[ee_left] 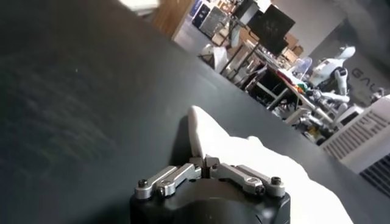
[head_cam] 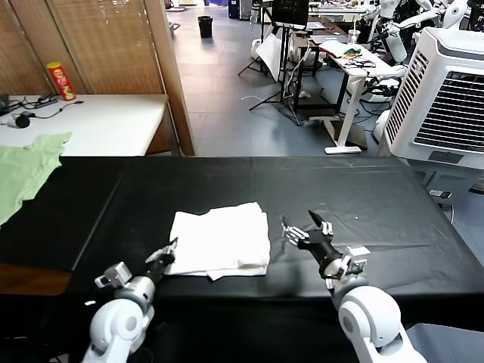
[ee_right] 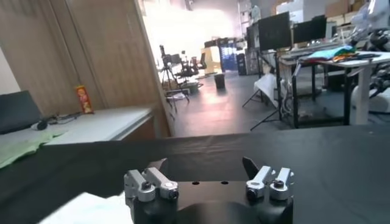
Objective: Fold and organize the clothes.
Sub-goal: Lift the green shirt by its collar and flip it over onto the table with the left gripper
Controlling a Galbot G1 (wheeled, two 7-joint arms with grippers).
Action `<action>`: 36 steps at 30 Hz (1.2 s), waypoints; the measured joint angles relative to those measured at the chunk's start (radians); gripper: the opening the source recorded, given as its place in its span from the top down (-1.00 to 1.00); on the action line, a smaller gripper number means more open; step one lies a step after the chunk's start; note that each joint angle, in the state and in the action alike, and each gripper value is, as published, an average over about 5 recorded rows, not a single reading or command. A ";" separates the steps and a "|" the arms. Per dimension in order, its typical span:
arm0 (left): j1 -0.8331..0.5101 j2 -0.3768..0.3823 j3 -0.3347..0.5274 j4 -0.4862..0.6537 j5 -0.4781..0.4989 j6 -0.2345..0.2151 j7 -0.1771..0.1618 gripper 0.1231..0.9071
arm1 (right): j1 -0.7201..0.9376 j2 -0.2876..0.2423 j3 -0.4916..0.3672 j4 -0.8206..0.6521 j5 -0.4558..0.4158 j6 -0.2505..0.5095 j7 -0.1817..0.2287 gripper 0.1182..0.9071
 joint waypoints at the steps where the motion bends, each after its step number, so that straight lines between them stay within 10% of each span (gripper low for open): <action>1: 0.000 0.014 -0.009 -0.002 0.012 0.008 0.001 0.94 | -0.003 0.002 0.003 -0.003 -0.014 -0.005 0.002 -0.72; 24: 0.073 0.482 -0.315 -0.139 0.365 -0.005 0.043 0.94 | -0.045 0.034 0.009 -0.008 -0.096 -0.010 -0.001 -0.72; 36: 0.033 0.312 0.027 -0.180 0.478 0.001 -0.015 0.94 | -0.079 0.036 0.024 0.018 -0.099 -0.009 -0.008 -0.72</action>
